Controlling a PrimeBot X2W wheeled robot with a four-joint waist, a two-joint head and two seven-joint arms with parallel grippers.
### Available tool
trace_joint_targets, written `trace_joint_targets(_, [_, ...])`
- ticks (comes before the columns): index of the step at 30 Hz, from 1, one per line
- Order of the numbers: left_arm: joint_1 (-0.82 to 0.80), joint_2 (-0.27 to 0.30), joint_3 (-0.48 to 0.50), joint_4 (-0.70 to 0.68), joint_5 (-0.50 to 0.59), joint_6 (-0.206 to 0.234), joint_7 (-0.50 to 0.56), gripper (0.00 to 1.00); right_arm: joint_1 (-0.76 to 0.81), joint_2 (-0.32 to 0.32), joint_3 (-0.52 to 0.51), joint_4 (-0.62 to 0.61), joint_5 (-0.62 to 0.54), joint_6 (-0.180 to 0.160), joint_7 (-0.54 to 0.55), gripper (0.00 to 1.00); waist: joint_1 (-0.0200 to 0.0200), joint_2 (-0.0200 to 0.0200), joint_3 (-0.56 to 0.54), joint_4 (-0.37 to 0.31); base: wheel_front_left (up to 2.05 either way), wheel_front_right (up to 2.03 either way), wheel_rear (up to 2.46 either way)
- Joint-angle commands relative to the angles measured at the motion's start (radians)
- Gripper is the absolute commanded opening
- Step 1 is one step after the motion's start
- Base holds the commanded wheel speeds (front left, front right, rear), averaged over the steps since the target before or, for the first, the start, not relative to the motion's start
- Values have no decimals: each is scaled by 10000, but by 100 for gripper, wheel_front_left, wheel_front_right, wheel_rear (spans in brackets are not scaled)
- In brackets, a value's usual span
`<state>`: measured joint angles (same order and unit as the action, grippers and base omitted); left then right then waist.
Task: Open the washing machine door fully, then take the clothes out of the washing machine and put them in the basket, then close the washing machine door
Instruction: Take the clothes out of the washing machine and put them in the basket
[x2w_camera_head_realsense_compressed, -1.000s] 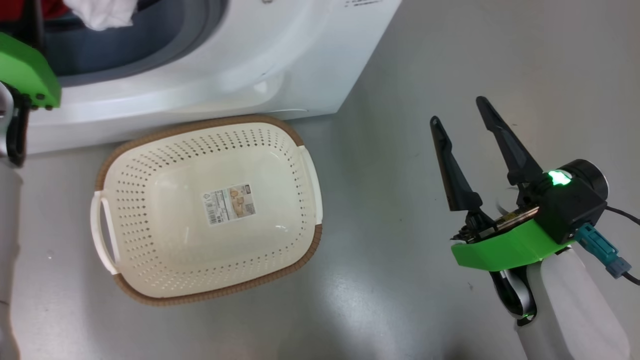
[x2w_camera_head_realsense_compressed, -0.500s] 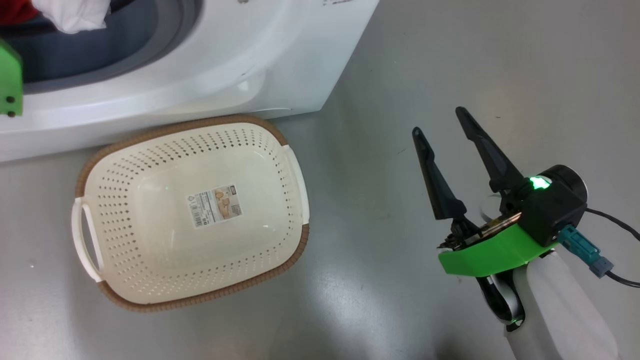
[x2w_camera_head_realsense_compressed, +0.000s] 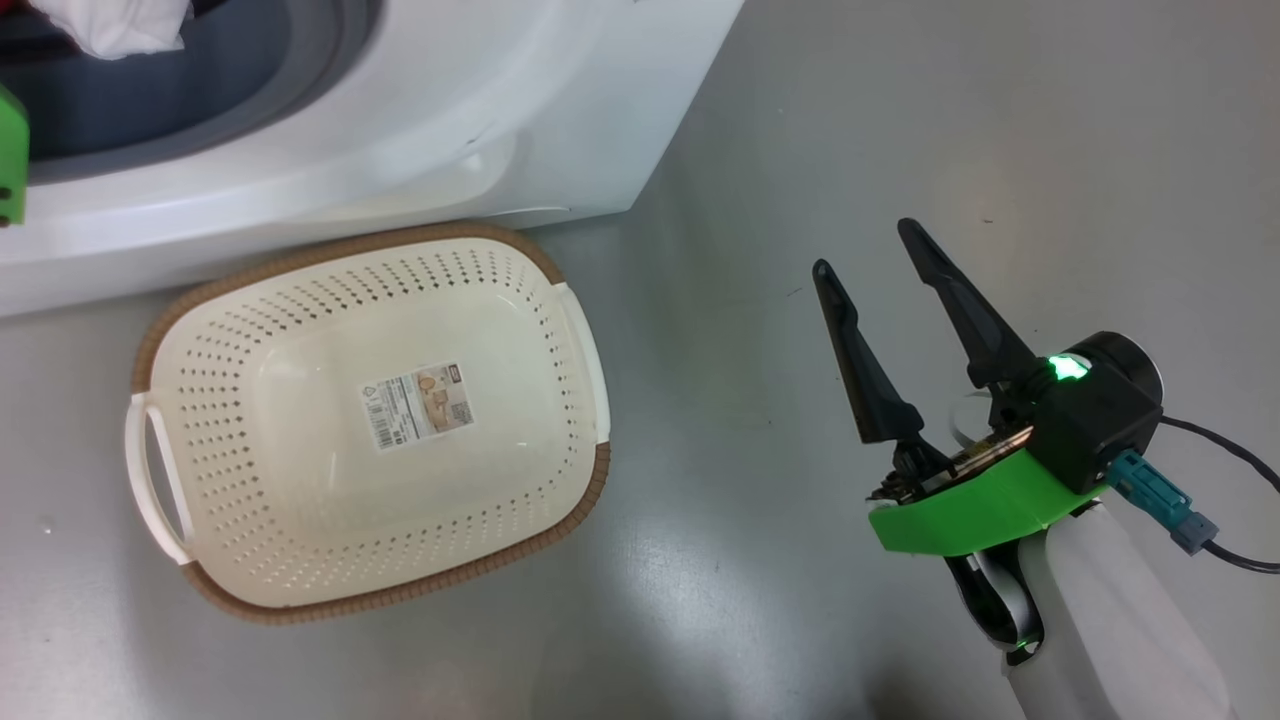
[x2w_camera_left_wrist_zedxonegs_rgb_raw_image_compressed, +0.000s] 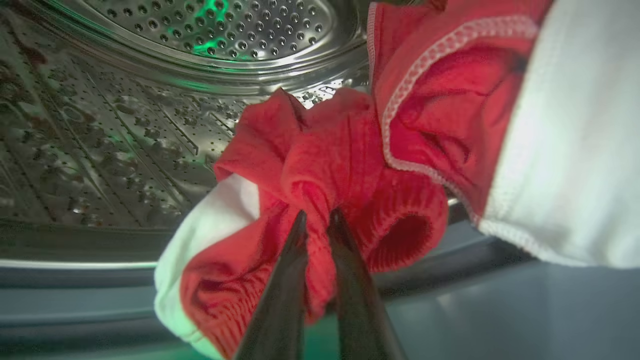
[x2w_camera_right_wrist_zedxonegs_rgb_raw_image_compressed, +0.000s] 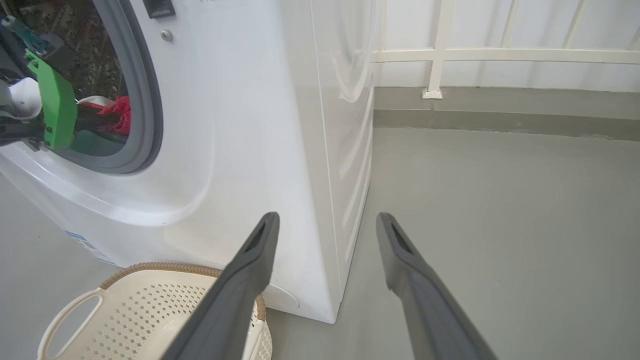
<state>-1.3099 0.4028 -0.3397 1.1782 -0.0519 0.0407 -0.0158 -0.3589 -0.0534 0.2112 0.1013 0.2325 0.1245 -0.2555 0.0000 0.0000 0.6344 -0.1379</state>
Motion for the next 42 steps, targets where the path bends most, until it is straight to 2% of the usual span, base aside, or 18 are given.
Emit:
trace_joint_targets(1, [-97, 652, 160, -247, 70, 245, -349, 0, -60, 32, 236, -184, 100, 62, -63, 100, 0, 0, 7, 30, 0, 0, 0])
trace_joint_targets(9, [385, 440, 537, -388, -532, 525, -1867, 0, -27, 32, 166, -101, 7, 62, -63, 100, 0, 0, -140, 247, 0, 0, 0])
trace_joint_targets(14, [892, 252, 947, -764, -1105, 467, -2358, 0, 44, 32, 101, -60, -47, 62, -63, 100, 0, 0, -286, 407, 0, 0, 0])
trace_joint_targets(17, [1308, 174, 1331, -1310, -1532, 394, -2444, 0, 60, 32, 103, -52, -58, 62, -63, 100, 0, 0, -401, 499, 0, 0, 0])
trace_joint_targets(23, [2655, 43, 2327, -3570, -2191, 304, -2456, 0, 80, 32, 97, -8, -42, 62, -63, 100, 0, 0, -721, 649, 0, 0, 0])
trace_joint_targets(27, [3518, -213, 2838, -4354, -2512, 126, -2457, 0, 123, 32, 100, 46, -42, 62, -63, 100, 0, 0, -963, 713, 0, 0, 0])
trace_joint_targets(42, [5741, -860, 3723, -6586, -2470, -169, -2459, 0, 448, 32, 218, 219, 67, 62, -63, 100, 0, 0, -1934, 866, 0, 0, 0])
